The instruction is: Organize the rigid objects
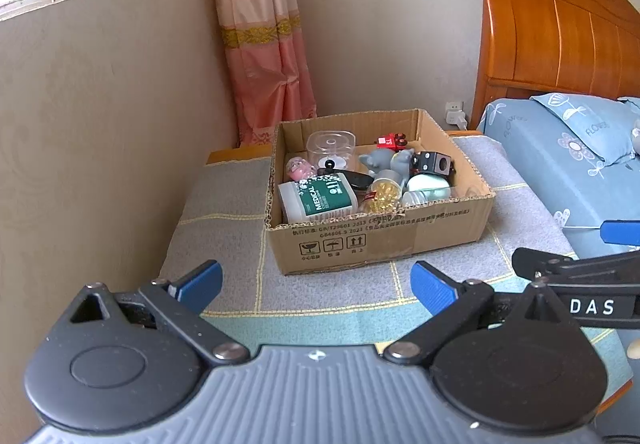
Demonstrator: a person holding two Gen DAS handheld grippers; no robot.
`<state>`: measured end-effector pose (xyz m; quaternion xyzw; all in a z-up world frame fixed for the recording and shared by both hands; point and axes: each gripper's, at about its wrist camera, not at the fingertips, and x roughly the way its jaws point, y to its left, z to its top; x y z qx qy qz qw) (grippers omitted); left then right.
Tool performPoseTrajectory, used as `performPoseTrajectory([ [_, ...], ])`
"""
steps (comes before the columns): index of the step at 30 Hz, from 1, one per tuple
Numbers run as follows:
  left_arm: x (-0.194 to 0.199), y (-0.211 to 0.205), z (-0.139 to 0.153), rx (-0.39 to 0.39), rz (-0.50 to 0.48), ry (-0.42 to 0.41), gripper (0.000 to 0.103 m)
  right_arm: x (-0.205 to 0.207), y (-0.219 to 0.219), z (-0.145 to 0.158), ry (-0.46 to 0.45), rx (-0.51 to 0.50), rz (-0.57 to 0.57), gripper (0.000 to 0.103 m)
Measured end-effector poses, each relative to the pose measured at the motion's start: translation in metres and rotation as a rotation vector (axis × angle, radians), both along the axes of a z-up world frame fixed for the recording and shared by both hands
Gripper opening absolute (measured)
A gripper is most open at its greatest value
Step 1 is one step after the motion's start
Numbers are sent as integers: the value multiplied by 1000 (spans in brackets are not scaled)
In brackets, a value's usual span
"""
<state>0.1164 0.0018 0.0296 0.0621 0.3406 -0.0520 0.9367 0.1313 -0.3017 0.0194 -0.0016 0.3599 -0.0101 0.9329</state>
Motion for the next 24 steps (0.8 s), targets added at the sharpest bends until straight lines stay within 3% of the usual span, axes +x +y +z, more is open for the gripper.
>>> performPoseTrajectory([
  [24, -1, -1, 1, 1, 5, -7, 100, -2, 0, 4, -12, -4, -3, 103],
])
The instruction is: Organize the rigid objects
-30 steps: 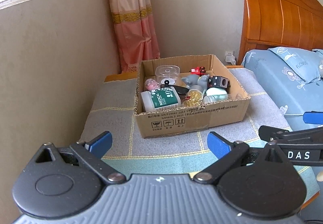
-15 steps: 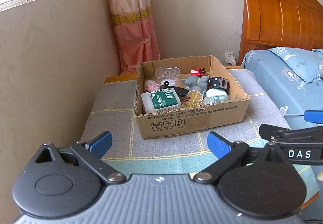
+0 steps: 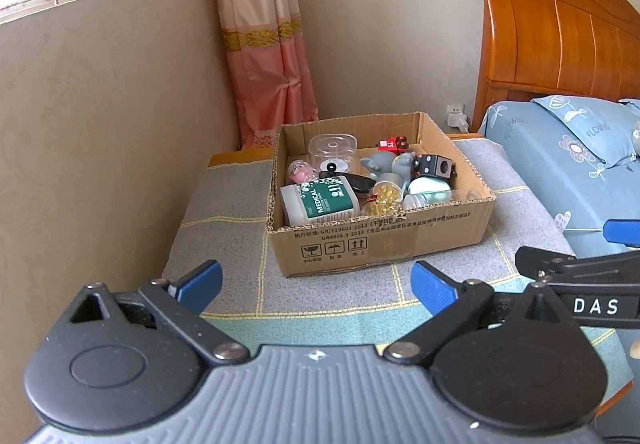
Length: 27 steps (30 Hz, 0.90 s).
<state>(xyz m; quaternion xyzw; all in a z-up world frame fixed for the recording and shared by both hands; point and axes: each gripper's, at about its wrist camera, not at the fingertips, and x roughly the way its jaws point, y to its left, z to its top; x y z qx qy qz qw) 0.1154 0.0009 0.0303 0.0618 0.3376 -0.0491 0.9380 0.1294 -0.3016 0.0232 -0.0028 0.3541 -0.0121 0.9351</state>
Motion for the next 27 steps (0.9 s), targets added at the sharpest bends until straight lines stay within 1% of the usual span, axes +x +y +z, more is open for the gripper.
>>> performPoseTrajectory([
  [27, -2, -2, -2, 2, -3, 5, 100, 0, 1, -1, 2, 0, 1, 103],
])
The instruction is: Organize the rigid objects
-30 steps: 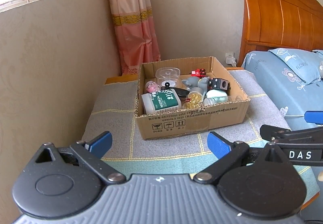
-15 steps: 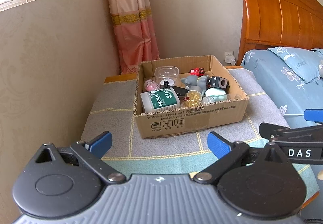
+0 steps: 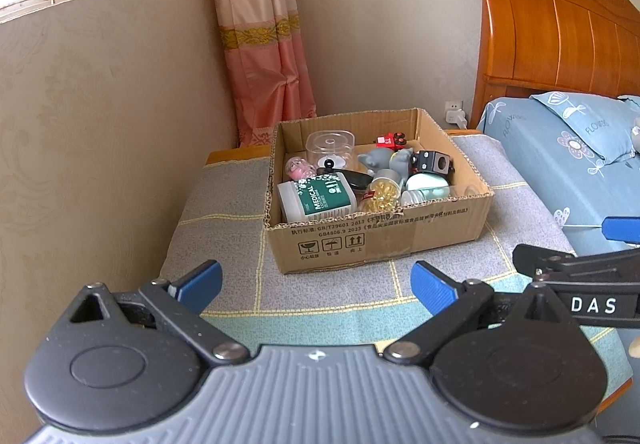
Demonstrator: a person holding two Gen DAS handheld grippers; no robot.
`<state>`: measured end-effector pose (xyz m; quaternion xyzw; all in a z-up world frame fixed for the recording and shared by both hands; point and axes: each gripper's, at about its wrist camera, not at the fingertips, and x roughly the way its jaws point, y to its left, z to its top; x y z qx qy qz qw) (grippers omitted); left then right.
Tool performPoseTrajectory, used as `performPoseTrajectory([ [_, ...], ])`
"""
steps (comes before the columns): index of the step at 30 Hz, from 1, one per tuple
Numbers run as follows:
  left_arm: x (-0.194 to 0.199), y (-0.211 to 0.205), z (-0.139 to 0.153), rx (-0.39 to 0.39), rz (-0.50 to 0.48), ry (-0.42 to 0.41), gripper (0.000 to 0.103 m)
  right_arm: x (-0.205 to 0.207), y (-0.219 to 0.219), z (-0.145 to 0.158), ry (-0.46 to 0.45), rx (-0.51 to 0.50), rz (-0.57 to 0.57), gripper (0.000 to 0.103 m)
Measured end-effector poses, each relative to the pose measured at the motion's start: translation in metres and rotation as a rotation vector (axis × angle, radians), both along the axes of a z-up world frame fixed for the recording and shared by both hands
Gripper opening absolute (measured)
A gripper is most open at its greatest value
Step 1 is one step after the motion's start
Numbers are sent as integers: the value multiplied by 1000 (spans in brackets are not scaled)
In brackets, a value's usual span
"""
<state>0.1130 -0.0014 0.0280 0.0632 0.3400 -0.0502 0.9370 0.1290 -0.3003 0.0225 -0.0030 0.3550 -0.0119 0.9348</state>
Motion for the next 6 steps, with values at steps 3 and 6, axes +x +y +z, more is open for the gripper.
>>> performPoseTrajectory([
  [3, -1, 0, 0, -1, 0, 1, 100, 0, 0, 0, -1, 0, -1, 103],
  [6, 0, 1, 0, -1, -1, 1, 100, 0, 0, 0, -2, 0, 0, 103],
])
